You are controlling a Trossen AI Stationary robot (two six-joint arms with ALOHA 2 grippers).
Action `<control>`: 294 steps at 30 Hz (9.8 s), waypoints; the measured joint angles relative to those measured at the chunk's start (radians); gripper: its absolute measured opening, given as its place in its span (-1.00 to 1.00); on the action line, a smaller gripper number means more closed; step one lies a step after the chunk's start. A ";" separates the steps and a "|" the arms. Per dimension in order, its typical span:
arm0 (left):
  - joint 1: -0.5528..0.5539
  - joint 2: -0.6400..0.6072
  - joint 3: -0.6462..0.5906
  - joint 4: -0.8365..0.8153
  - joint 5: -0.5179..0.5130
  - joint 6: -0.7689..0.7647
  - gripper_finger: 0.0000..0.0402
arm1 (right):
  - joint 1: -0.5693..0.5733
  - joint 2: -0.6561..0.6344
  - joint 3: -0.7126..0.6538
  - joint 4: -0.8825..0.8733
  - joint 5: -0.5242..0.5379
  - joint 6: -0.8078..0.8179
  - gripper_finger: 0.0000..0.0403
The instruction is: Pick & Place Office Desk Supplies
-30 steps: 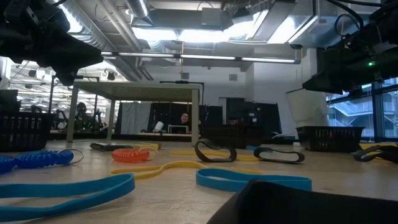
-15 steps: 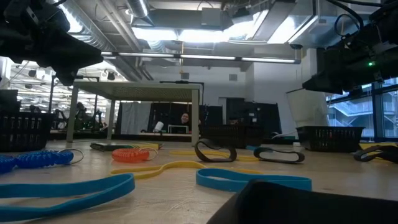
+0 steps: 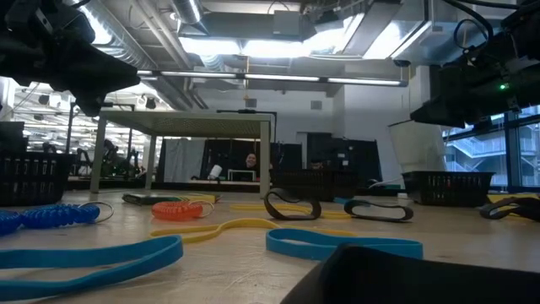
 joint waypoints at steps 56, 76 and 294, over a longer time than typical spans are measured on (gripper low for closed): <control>0.001 0.000 0.000 0.009 -0.010 0.023 -0.64 | 0.000 0.000 0.000 0.019 -0.466 0.071 -0.59; 0.036 0.000 0.000 0.265 -0.038 0.418 -0.64 | 0.000 0.000 0.000 0.067 -0.456 0.188 -0.59; -0.051 1.319 0.881 -0.733 0.508 -0.040 -0.14 | 0.000 0.000 0.000 0.003 -0.434 0.197 -0.59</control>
